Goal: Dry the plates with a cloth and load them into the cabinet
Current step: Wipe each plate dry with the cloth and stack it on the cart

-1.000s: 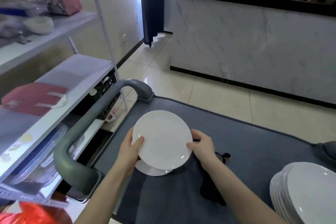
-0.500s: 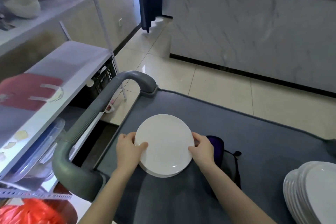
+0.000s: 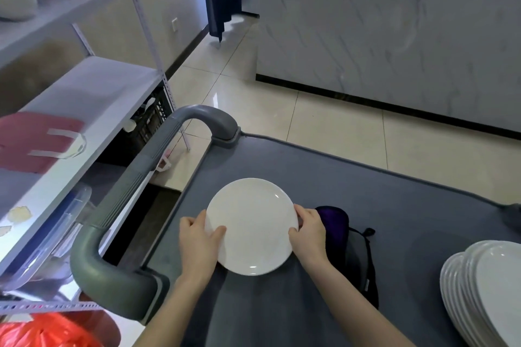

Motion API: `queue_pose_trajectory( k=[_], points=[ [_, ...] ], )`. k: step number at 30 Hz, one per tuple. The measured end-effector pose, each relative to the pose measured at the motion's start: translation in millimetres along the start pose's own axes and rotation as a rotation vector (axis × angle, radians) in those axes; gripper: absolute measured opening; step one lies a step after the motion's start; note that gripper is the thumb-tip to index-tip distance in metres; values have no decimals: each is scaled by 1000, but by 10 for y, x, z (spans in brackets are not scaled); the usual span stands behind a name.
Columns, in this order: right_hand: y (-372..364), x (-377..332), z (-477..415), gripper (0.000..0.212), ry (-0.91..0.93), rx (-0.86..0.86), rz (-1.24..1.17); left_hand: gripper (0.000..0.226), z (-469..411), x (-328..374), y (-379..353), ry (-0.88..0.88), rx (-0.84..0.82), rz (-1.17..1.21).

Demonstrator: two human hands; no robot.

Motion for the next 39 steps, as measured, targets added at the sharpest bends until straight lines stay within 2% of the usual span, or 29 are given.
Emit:
queue_pose_trajectory(
  k=[7,12,15,16,18,23,29,34,39],
  points=[
    [-34,-3,-23,49,27,-42,104,22,5,-16,-20,-12,-2,-67],
    [-26,16,-16,45,37,-65,223,27,-10,27,-16,7,-3,-242],
    [86,10,28,46,57,-82,132,57,31,106,-29,21,67,-229],
    [154,2,52,49,59,-77,79,60,68,167,-48,-6,95,-195],
    [348,2,112,51,67,-45,-6,51,169,353,-149,-94,100,-108],
    [1159,180,314,30,132,124,-55,22,552,977,-693,-309,-84,8],
    [2393,709,719,28,91,353,50,14,1243,1732,-1579,-516,-404,64],
    [3199,1353,1053,32,-63,482,243,18,1857,2100,-2306,-584,-638,4],
    [3624,1993,1284,50,-322,430,560,37,2266,2236,-2802,-595,-760,-189]
  ],
)
Point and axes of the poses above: each hand's wrist, its own z-axis away from the middle knuckle, its own y-axis out of the back of the hand, x = y × z, the point moved 3 cm from there along -z, towards the middle knuckle, and after that the axes turned 5 degrees about y, right-handed, at the moved point
